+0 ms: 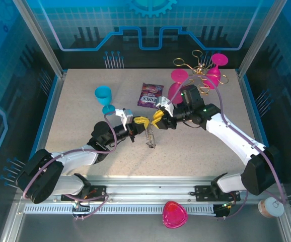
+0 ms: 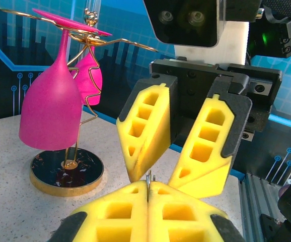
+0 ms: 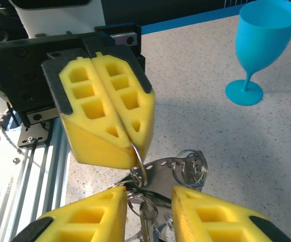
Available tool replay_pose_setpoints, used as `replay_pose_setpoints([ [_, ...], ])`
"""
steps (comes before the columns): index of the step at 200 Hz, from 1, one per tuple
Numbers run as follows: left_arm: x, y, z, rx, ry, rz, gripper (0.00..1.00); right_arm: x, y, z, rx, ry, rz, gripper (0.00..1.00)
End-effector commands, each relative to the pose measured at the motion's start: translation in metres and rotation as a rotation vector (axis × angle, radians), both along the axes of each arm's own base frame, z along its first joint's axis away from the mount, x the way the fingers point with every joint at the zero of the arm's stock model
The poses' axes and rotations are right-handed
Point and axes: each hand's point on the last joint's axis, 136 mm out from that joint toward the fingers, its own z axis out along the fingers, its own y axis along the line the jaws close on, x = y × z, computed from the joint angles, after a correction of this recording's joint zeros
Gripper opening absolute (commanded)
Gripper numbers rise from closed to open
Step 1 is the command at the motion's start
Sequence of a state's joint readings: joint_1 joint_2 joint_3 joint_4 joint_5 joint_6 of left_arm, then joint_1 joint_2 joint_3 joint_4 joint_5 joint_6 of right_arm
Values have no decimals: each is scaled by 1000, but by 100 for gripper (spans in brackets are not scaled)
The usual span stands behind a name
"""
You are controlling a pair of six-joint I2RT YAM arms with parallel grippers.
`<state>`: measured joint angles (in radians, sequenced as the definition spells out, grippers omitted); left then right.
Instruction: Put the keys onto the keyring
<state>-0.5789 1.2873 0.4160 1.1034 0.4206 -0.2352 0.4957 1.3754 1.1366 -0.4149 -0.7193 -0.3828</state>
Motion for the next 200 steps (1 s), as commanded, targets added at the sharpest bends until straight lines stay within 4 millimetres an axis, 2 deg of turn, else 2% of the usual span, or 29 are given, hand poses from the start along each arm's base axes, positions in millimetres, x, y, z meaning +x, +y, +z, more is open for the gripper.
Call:
replay_pose_setpoints([
  [1,-8,1,26,-34,-82,-24,0,-7,9,1,39,22,43,29],
  [68,-10,1,28,-37,-84,-37,0,-5,12,-1,47,38,43,20],
  [163,-8,1,33,-65,-101,-30,0,-12,19,1,102,118,89,19],
  [173,-8,2,33,-69,-102,-27,0,-13,19,1,101,125,91,16],
  [188,-8,2,34,-73,-104,-23,0,-14,19,0,98,133,95,0],
  [200,-6,4,31,-67,-95,-11,0,-13,19,1,96,127,95,0],
])
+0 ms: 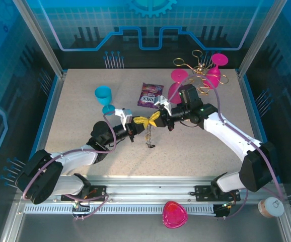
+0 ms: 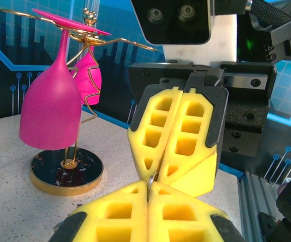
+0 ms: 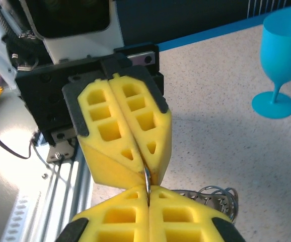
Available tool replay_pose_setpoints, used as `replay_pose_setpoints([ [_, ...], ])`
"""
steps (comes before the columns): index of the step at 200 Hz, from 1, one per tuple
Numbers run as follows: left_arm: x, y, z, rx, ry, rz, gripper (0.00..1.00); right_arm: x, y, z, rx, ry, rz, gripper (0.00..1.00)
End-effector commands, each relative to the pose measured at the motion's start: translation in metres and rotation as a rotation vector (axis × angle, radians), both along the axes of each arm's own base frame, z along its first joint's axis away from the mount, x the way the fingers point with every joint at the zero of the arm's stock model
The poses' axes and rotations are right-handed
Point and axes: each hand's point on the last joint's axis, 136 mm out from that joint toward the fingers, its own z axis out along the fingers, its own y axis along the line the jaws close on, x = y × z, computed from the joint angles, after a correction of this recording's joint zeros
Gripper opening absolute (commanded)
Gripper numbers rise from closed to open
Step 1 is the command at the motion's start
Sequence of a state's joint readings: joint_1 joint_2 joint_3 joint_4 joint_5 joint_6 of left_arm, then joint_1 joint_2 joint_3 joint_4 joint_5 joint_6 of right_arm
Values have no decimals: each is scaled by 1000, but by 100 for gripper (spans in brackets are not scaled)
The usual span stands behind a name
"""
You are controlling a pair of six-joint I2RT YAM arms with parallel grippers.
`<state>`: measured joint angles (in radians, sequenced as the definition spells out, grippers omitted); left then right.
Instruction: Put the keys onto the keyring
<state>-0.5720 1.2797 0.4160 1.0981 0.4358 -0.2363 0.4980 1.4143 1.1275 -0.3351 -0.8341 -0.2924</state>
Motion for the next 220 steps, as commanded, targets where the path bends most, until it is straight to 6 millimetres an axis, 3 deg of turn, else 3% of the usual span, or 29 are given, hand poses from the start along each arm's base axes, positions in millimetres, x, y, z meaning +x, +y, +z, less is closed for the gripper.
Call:
replay_pose_setpoints([
  [1,-5,3,30,-67,-93,-1,0,-9,6,-3,11,34,46,0],
  [17,-3,6,23,-46,-78,28,0,-7,4,-1,-1,14,37,0],
  [45,-1,14,10,45,-43,72,30,-7,-1,-1,-51,-13,40,0],
  [65,-5,18,0,159,-19,71,35,-9,-6,-7,-137,-48,52,0],
  [125,-17,15,-16,416,-10,-44,36,-11,-6,-10,-295,-156,88,0],
  [220,-20,-3,-14,424,-31,-188,25,-22,8,-1,-308,-204,148,0],
])
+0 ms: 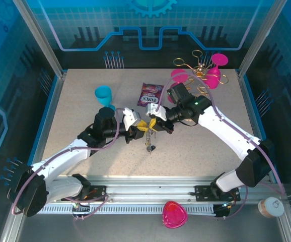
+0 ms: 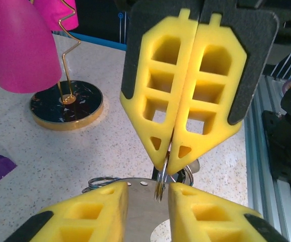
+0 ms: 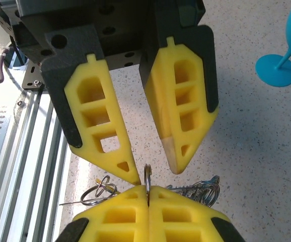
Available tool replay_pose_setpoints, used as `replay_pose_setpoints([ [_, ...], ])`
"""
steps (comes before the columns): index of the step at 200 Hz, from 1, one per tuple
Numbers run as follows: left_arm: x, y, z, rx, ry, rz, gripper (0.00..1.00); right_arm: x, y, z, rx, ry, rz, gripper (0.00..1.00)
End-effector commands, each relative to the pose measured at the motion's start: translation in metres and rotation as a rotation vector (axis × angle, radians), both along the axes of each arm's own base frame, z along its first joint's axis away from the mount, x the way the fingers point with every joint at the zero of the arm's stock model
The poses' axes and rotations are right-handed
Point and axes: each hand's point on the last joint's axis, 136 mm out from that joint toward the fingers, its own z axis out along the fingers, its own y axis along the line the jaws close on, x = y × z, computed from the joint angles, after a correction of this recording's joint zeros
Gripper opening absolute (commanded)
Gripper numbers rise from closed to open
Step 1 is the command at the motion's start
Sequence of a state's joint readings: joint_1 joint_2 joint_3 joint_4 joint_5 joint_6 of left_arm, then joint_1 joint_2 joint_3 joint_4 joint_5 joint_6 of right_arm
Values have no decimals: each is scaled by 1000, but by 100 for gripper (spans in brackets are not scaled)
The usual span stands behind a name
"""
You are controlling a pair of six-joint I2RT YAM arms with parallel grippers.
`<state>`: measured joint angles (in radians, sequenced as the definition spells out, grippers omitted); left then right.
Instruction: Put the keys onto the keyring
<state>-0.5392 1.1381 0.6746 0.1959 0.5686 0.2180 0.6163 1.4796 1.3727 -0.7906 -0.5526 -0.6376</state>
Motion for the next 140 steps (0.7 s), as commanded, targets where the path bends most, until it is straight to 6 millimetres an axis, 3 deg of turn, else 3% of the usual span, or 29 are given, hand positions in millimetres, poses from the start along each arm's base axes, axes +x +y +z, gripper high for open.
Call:
replay_pose_setpoints([
  [1,-4,-4,14,-17,-33,-60,25,-3,9,12,17,-25,43,0],
  [59,-8,-6,16,-27,-31,-89,10,-9,17,10,-10,-36,83,0],
  [76,-10,-6,17,-28,-35,-100,0,-10,17,9,-15,-32,87,0],
  [106,-12,-5,20,-35,-54,-102,0,-2,15,23,57,6,30,0],
  [120,-12,-4,23,-46,-76,-98,0,7,6,38,143,56,-40,23],
  [140,-11,-3,27,-70,-117,-83,0,12,-9,47,220,121,-114,34],
])
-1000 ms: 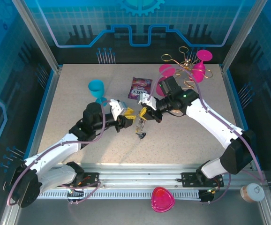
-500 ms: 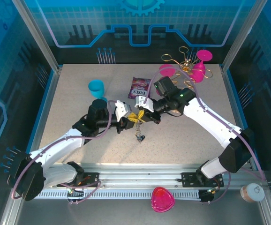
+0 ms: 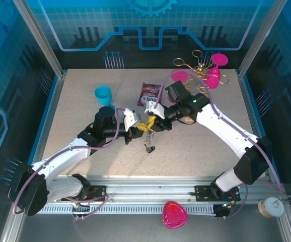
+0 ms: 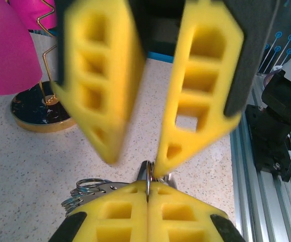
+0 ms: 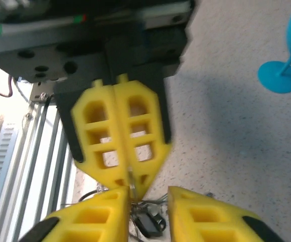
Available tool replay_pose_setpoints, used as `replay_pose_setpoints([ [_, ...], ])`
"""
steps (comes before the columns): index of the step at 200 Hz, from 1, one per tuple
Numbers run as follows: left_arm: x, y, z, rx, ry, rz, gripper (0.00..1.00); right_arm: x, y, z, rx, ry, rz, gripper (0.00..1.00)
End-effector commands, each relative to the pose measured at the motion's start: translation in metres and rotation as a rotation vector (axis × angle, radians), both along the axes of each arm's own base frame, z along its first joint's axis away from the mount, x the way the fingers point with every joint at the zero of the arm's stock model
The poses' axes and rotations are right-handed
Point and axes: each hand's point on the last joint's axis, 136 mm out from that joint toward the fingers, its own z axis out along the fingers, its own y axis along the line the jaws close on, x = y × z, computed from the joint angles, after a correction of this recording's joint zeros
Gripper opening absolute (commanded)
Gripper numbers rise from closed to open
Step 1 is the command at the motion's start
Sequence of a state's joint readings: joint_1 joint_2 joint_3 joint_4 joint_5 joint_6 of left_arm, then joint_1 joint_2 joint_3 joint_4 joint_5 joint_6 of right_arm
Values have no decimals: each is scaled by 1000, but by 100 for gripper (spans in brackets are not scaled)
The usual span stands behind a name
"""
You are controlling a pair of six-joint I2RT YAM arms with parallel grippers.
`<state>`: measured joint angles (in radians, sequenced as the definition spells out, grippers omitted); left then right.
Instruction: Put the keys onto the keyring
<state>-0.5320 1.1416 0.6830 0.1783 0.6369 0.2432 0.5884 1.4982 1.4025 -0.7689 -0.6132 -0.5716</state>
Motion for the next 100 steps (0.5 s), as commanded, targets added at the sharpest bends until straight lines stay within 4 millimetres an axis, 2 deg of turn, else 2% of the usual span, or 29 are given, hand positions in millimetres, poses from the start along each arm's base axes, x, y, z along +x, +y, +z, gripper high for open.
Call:
replay_pose_setpoints([
  [1,-2,0,26,-68,-117,-18,0,3,-13,34,159,71,-83,34],
  [33,-1,1,34,-107,-160,-1,0,-7,-20,22,161,156,-113,36],
  [84,0,0,38,-138,-159,4,0,-10,-9,14,187,196,-89,33],
  [100,0,0,40,-150,-157,7,0,-11,-7,8,177,195,-81,36],
])
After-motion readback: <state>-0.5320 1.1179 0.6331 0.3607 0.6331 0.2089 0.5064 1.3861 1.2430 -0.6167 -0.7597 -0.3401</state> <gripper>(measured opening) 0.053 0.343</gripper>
